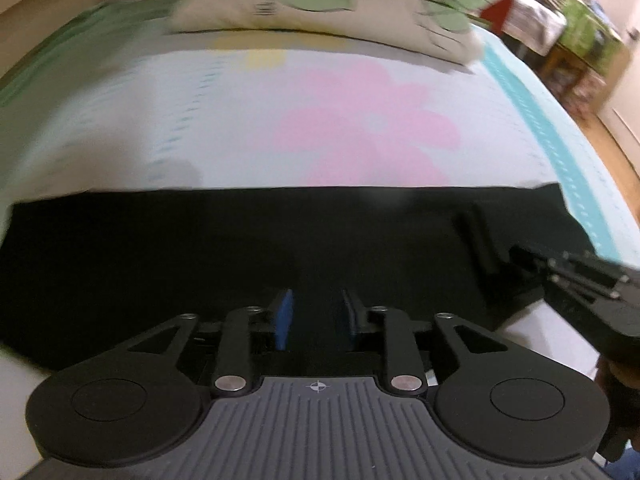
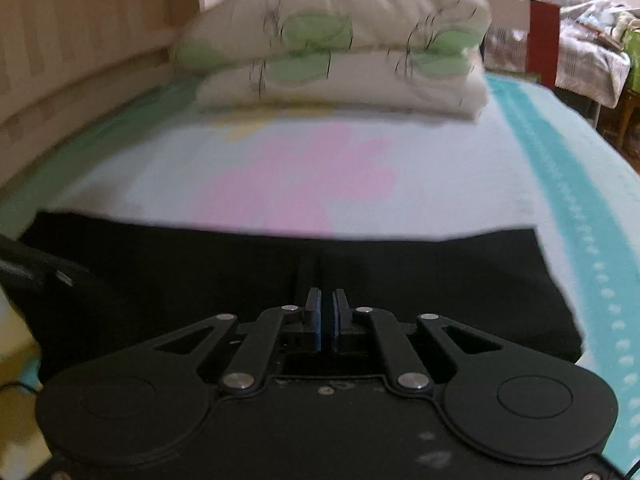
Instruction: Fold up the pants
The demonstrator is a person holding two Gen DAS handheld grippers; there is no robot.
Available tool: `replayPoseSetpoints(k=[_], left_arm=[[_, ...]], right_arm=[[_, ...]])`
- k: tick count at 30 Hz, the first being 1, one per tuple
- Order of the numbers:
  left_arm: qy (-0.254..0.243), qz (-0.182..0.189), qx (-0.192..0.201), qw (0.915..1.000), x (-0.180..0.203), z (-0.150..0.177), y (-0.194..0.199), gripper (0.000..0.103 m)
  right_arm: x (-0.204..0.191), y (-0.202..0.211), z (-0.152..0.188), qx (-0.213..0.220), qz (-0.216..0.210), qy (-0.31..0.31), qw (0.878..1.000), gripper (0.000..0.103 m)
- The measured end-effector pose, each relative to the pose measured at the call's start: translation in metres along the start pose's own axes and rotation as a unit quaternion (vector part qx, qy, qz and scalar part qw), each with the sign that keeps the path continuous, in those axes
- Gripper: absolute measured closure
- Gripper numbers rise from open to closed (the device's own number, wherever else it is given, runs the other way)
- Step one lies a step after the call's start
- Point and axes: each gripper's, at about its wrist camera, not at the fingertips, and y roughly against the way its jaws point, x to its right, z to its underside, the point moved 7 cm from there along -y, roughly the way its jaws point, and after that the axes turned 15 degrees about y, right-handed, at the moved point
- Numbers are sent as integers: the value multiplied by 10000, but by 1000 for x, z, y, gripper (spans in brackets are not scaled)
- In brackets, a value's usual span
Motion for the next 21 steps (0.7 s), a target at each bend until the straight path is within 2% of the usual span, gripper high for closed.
replayPoseSetpoints(k=[2,4,5,8,11,15,18,21], left_arm=[[146,-92,40,9998,-22,-1,10,75],[289,-204,89,9993,-44,-1,18,74],[359,-263,123,9989,-56,-1,23,73],[584,-411,198,9973,-84,-1,31,70],[914,-499,219,9943,-113,0,34,69],[1281,-526,150,9902,-136,4,32,68],[1411,-517,129,9886,-150,5,30,67],[1541,-478,129,9868,-161,5,28,66]], right_arm=[[-6,-13,11,-388,1,-21,9992,96],[-8,-12,10,-329,129,5,9994,96],[-10,-10,7,-363,169,-11,9992,92],[-30,6,-4,-218,61,32,9997,92],[-71,22,-16,29,-249,298,9992,92],[-130,30,-20,104,-750,503,9959,92],[-164,28,-17,88,-849,741,9936,92],[-179,22,-7,-135,-769,681,9946,92]])
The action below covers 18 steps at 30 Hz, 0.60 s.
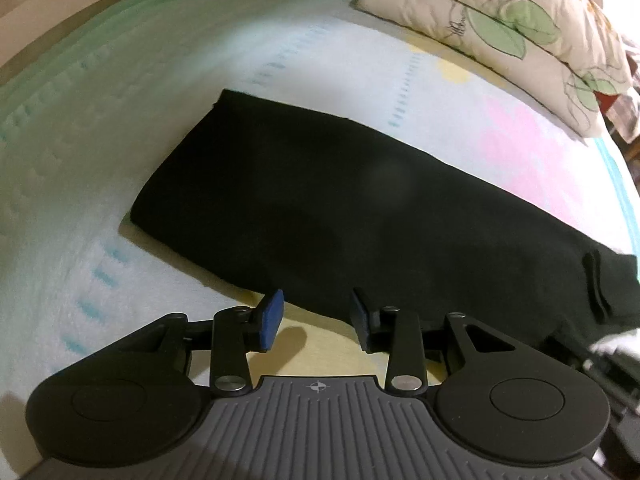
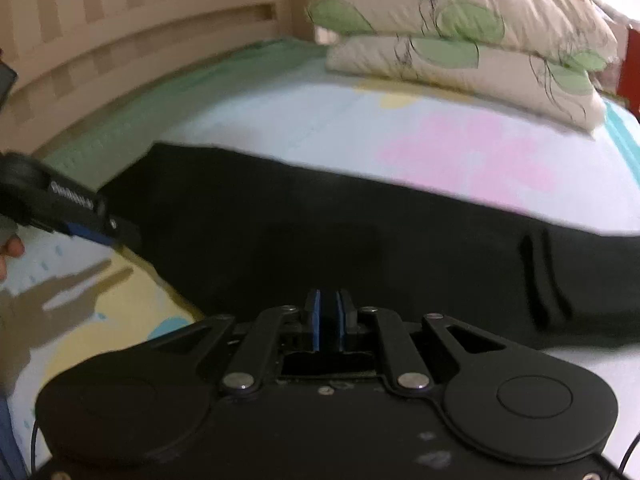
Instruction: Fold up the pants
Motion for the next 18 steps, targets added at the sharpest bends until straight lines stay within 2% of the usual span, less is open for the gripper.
replayPoseSetpoints(k=[4,7,9,13,15,18], left_arm=[[173,12,6,9998,-15,-4,-6,65],[318,77,-34,9995,-25,-6,-13,61],[475,191,-57,9987,-31,-6,-16,55],[865,506,23,9950,-44,-8,-16,51],[948,714,53,9929,-48,-7,-15,44],[1042,853,64,9909,-52,-6,-10,43]], right_arm=[[-9,-16,26,-419,48,-142,9990,92],[-16,-14,28,-388,184,41,9991,93],[-19,-17,30,-443,209,102,9987,93],[-20,-21,29,-545,116,171,9983,93],[-15,-20,30,-565,55,160,9983,93],[-16,-18,33,-568,-21,126,9983,93]])
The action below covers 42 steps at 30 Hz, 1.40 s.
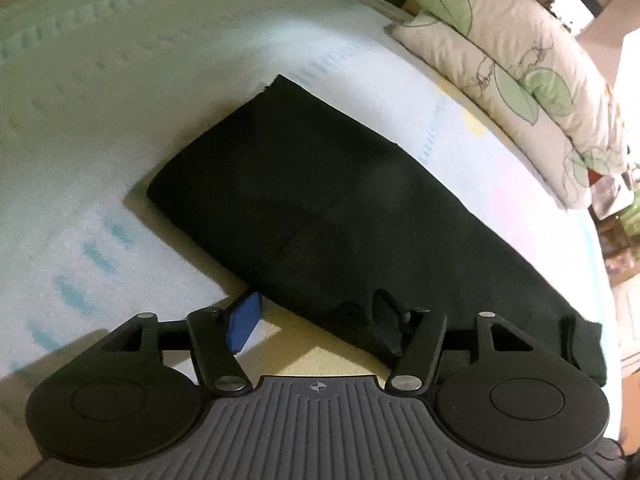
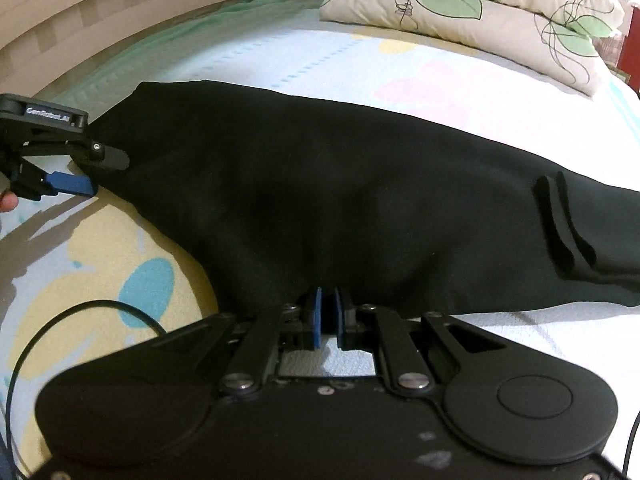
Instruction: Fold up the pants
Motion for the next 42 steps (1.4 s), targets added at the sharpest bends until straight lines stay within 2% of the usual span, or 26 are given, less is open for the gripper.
replayPoseSetpoints(k=[6,10,18,23,28,33,38,40,41,42], left_arm=[[223,-531,380,9976,-21,-11,9,38],[333,-469,456,9973,-24,-16,0,33],[-278,-1046,609,9923,-7,-24,-15,18],[-215,-1113,612,9917,-4,-26,-20,7],[-188,-1139,641,9912,-6,-28,-23,1],[2,-1004,816,9916,-3,-36,-29,1],[223,-756,755,9940,-9,-41,-29,1],[362,-767,673,9941,-10,-45,-27,5],[454,-854,707,9928,-11,-47,-25,18],[480,-1000,775,9908,-12,-49,-22,40]], right_arm=[[5,-2,-3,-19,-76,-16,10000,93],[14,-5,-5,12,-174,-74,9998,93],[19,-9,-5,-11,-302,-113,9995,93],[19,-9,-7,-29,-323,-95,9994,93],[20,-9,-9,-41,-333,-94,9994,93],[20,-9,-10,-42,-335,-94,9994,93],[19,-10,-10,-22,-342,-115,9993,93],[19,-9,-10,-12,-342,-130,9993,93],[19,-9,-10,-3,-343,-139,9993,93],[19,-8,-9,13,-341,-146,9993,93]])
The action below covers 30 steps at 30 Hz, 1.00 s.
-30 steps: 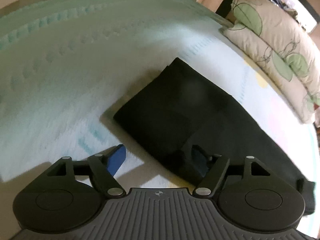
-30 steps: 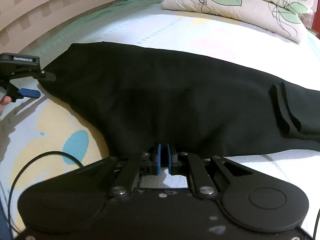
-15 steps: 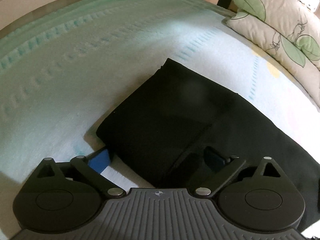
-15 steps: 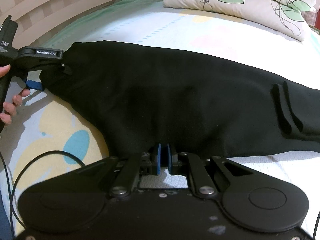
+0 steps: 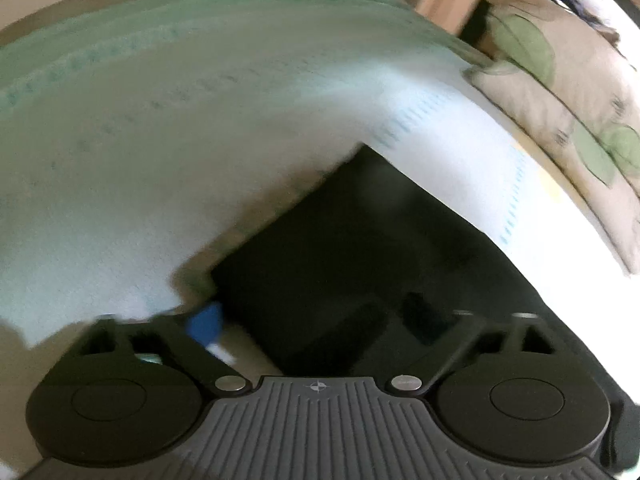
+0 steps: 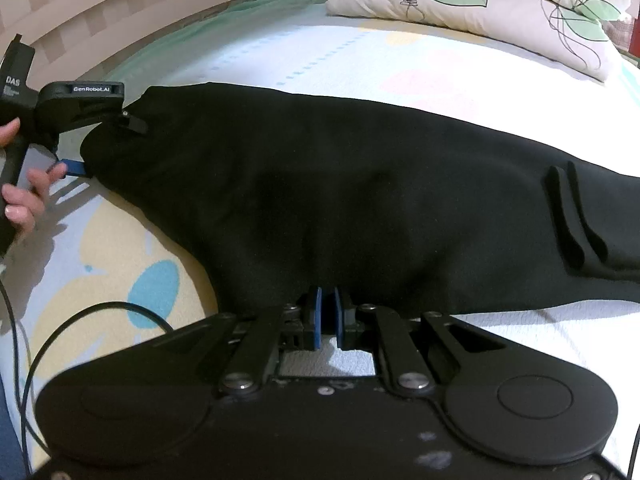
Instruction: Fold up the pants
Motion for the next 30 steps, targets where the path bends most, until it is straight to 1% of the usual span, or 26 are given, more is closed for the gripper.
replayPoseSetpoints(k=[1,3,5,6,11,14,16,17,19,21,22,25,27,30], left_arm=[[-49,-107,96,9999,-1,-2,3,50],[-150,-38,100,9998,0,-5,8,71],[-165,121,94,9997,1,-8,15,82],[-198,176,97,9996,4,-9,20,83],[-675,382,380,9963,27,-10,51,87],[-827,524,521,9938,43,-10,69,87],[-995,571,635,9914,56,-8,81,87],[-1060,618,671,9902,62,-7,86,87],[-1161,745,704,9879,74,-3,96,87],[-1288,832,744,9854,86,2,107,87],[-1347,875,776,9840,91,4,111,87],[-1539,1026,838,9792,111,10,124,87],[-1662,1107,830,9763,125,16,132,88],[-1847,1240,829,9714,148,29,142,88]], right_arm=[[0,0,1,16,2,-9,10000,93],[1,1,2,41,1,-38,10000,93],[1,2,3,69,1,-56,10000,93],[2,2,4,83,-3,-61,9999,93],[4,4,6,164,-34,-135,9998,93],[1,8,7,201,64,11,9998,94],[-1,11,6,226,142,81,9996,96],[-2,16,5,309,191,38,9993,98],[-4,27,4,571,301,-3,9979,98],[-9,34,3,741,342,102,9966,98],[-13,34,5,725,294,150,9968,98],[-20,14,23,262,40,27,9996,100],[-21,16,29,402,84,67,9991,100],[-22,17,30,365,39,79,9993,100]])
